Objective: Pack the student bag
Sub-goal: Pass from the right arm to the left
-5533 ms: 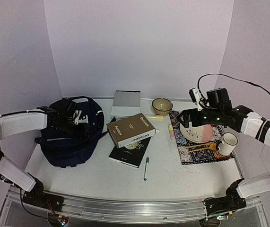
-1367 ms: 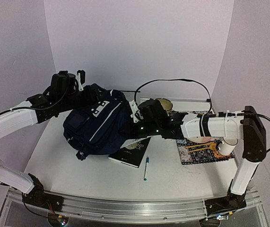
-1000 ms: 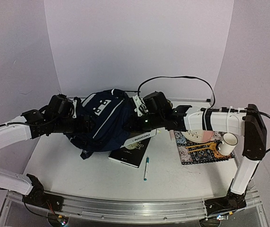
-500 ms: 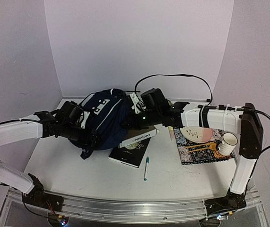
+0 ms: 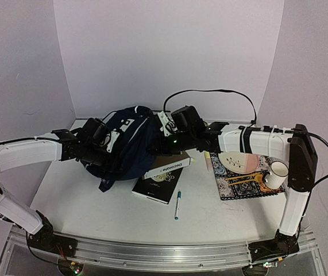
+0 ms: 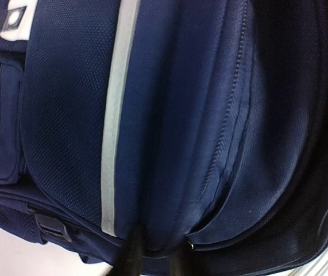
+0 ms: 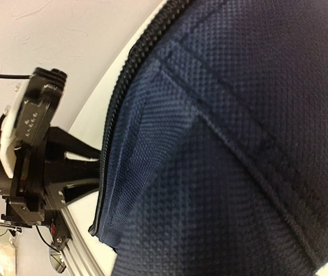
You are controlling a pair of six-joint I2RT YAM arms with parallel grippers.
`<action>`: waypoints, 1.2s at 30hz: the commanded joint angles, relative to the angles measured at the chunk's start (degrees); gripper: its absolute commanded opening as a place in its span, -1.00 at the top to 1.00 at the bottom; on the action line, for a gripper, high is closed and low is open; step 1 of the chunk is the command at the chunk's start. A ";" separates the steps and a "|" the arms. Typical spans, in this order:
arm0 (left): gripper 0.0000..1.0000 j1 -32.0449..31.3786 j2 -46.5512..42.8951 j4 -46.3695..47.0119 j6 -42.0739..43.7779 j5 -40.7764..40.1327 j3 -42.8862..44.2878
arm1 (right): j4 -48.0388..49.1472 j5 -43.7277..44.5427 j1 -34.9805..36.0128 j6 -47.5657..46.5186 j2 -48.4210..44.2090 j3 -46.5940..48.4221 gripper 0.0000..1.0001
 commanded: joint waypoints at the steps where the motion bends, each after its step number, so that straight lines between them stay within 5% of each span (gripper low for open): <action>1: 0.99 0.53 -2.25 2.32 -0.68 -0.89 2.67 | 3.17 -0.65 -0.67 -3.27 -1.76 4.19 0.99; 7: 1.00 0.51 -6.15 1.95 -5.33 2.65 3.22 | 2.52 0.89 -2.44 -3.19 -2.05 3.68 0.90; 15: 1.00 0.51 -9.16 1.86 -15.34 7.96 3.89 | 0.22 3.04 -4.23 -3.28 -0.43 4.93 0.38; 29: 1.00 0.51 -7.06 1.91 -33.53 1.24 9.03 | -2.21 12.23 -3.84 -5.63 -9.25 -2.65 -0.41; 36: 1.00 0.51 -5.54 4.34 -38.71 -1.79 11.17 | -1.12 19.64 0.51 -10.07 -15.44 -8.82 -0.59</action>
